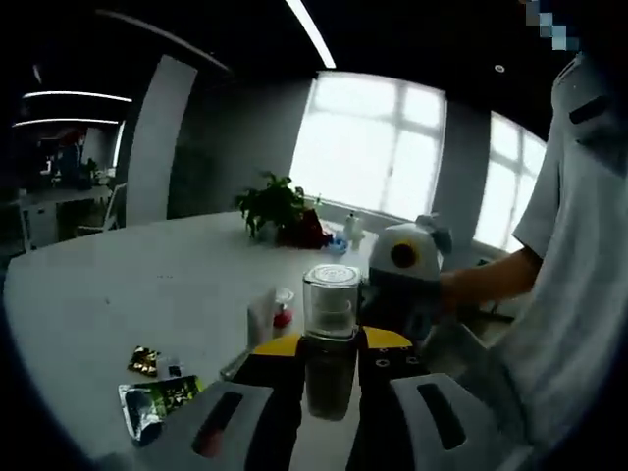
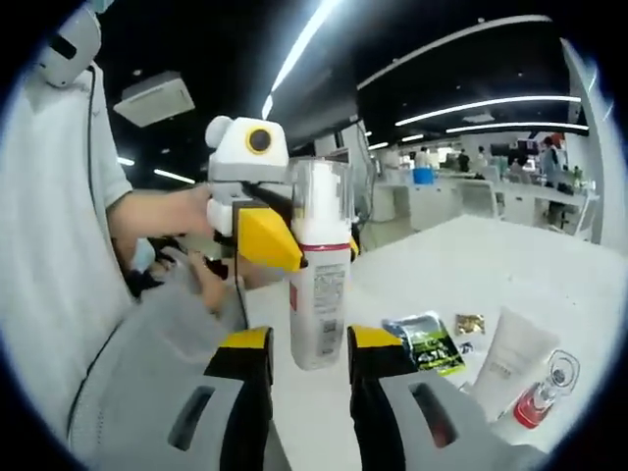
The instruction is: Arrange the skincare products in the storage area until every visible bottle or jar stands upright without overlapping.
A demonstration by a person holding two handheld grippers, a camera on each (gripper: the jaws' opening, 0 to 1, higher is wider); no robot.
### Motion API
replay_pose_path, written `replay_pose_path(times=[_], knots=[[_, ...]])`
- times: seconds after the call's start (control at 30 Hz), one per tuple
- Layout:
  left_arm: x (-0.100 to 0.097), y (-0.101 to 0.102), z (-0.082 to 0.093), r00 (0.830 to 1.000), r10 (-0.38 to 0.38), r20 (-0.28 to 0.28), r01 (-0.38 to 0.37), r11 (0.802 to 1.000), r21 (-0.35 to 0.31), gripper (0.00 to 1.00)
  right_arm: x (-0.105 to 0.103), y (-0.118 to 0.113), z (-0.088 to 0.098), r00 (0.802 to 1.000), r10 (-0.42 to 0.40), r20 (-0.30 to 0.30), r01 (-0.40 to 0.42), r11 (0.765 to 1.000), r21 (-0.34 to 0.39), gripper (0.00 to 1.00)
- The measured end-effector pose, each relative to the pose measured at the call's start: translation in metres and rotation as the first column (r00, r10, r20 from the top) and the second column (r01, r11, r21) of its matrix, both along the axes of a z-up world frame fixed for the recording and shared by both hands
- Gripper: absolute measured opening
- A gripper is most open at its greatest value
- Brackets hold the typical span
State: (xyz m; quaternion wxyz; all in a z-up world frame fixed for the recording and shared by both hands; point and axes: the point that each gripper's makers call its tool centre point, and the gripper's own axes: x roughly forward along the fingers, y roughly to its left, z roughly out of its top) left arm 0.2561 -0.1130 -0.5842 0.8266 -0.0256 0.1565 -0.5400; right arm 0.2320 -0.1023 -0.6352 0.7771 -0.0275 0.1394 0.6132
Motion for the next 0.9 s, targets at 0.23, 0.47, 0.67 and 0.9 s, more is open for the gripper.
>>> replay_pose_path(times=[0.23,0.47,0.67,0.9], knots=[[-0.004,-0.014,-0.008,0.999,-0.030,0.016,0.029,0.999,0.035,0.25,0.001,-0.006,-0.007,1.000,-0.012,-0.003,0.012,1.000,-0.028,0.29],[-0.002,-0.022,-0.012,0.999,-0.045,0.029,0.043,0.998,0.053,0.25,0.003,-0.014,-0.015,1.000,-0.028,0.001,0.028,0.998,-0.064,0.28],[-0.003,-0.031,-0.017,0.996,-0.072,0.051,0.068,0.995,0.071,0.25,0.006,-0.022,-0.021,0.999,-0.048,0.011,0.048,0.995,-0.088,0.23],[-0.001,-0.042,-0.024,0.992,-0.096,0.077,0.090,0.993,0.075,0.25,0.008,-0.030,-0.027,0.997,-0.077,0.025,0.079,0.992,-0.099,0.21]])
